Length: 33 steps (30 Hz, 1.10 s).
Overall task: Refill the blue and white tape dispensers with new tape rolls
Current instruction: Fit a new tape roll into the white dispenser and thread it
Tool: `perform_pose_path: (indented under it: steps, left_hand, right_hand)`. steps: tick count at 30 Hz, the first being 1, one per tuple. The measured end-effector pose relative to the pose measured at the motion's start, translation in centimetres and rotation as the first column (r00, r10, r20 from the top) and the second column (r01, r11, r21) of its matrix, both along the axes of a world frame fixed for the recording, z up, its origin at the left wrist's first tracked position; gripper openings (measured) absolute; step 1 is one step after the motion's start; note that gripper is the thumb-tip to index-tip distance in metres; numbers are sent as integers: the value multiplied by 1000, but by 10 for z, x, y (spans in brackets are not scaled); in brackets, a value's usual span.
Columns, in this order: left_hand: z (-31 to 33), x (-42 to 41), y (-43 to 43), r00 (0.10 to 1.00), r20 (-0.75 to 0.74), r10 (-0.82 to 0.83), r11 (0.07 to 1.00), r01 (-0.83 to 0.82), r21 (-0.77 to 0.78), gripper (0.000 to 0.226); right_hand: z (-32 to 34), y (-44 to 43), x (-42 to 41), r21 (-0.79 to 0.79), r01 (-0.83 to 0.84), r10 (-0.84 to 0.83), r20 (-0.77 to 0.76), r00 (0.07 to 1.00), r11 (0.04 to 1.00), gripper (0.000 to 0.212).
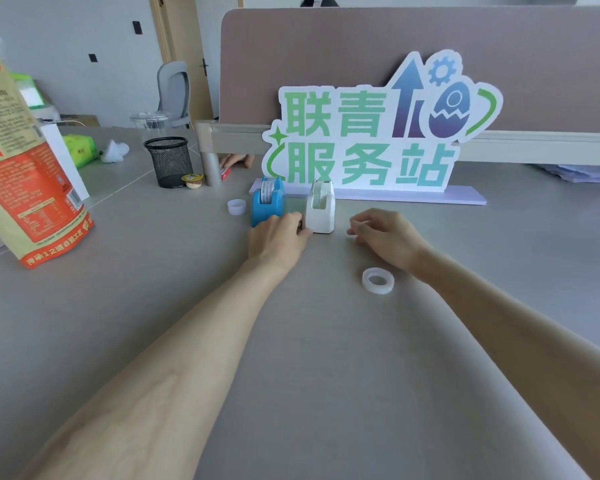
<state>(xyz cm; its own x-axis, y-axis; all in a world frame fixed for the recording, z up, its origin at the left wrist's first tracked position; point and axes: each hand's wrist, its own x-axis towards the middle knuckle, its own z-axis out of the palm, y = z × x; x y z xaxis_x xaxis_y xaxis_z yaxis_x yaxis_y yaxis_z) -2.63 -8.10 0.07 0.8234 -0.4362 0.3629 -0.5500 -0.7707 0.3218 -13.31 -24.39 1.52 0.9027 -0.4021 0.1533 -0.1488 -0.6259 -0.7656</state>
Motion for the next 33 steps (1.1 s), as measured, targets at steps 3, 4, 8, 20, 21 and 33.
perform_pose_path:
  steps: [3, 4, 8, 20, 21, 33]
  left_hand:
    - [0, -7, 4, 1000, 2, -7, 1000, 7, 29, 21]
    - [0, -10, 5, 1000, -5, -18, 999, 18, 44, 21]
    - [2, -22, 14, 995, -81, -65, 996, 70, 53, 29]
    - [-5, -38, 29, 985, -52, -165, 985, 167, 43, 35]
    - [-5, -37, 29, 984, -52, -171, 984, 173, 42, 34]
    - [4, -45, 32, 982, -108, -152, 988, 153, 4, 35]
  right_hand:
    - [0, 3, -42, -77, -10, 16, 72, 997, 997, 18]
    - [1, 6, -54, -78, -22, 28, 75, 997, 997, 20]
    - [-1, 17, -84, -164, -109, 108, -15, 994, 980, 42]
    - [-13, -3, -30, -497, 81, -44, 86, 995, 864, 47]
    - [-13, -5, -22, -498, 93, -66, 72, 995, 862, 47]
    - [-5, -6, 14, -459, 121, -123, 26, 992, 880, 38]
